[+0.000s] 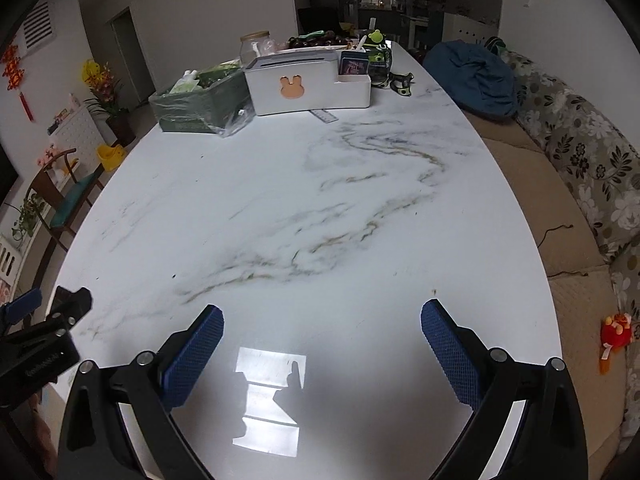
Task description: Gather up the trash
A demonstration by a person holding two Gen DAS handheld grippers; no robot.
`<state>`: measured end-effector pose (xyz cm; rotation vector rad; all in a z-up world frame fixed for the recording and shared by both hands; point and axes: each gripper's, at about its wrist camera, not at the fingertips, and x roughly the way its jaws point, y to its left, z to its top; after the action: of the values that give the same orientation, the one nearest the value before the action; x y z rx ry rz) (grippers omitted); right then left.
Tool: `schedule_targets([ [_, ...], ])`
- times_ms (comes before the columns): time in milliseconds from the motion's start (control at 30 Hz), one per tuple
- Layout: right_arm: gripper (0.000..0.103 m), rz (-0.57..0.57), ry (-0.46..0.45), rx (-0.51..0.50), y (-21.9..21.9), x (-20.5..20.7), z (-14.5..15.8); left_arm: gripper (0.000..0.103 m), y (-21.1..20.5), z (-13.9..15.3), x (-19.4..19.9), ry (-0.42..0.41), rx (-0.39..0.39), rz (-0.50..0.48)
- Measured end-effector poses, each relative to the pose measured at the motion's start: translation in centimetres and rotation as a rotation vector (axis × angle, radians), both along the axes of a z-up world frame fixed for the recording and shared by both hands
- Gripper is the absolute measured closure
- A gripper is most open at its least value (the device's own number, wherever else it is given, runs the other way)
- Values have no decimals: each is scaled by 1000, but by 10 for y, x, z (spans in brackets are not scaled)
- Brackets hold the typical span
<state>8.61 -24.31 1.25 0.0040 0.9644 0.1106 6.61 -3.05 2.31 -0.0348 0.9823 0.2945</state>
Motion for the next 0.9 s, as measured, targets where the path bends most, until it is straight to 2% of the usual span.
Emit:
schedule_targets([
  [67,5,-27,16,-8,4,5,-5,11,5,-2,4,-1,-10,0],
  [233,5,-96,30,-12,23,5,-10,11,13,-7,13,2,-1,-95],
  [367,5,-121,32,-26,41,7,-12,11,25,-7,16,-13,-45,-175],
  [433,5,-145,20,-52,45,9,-11,11,29,-9,20,-5,-36,-197],
  [533,5,-176,7,-41,47,9,-7,11,32,-10,24,-14,-30,-209],
  [733,5,-151,6,-115,57,11,-8,11,37,-17,35,-9,-100,-206],
  [900,5,-142,11,-119,58,11,-10,11,33,-21,40,-8,-96,-216],
])
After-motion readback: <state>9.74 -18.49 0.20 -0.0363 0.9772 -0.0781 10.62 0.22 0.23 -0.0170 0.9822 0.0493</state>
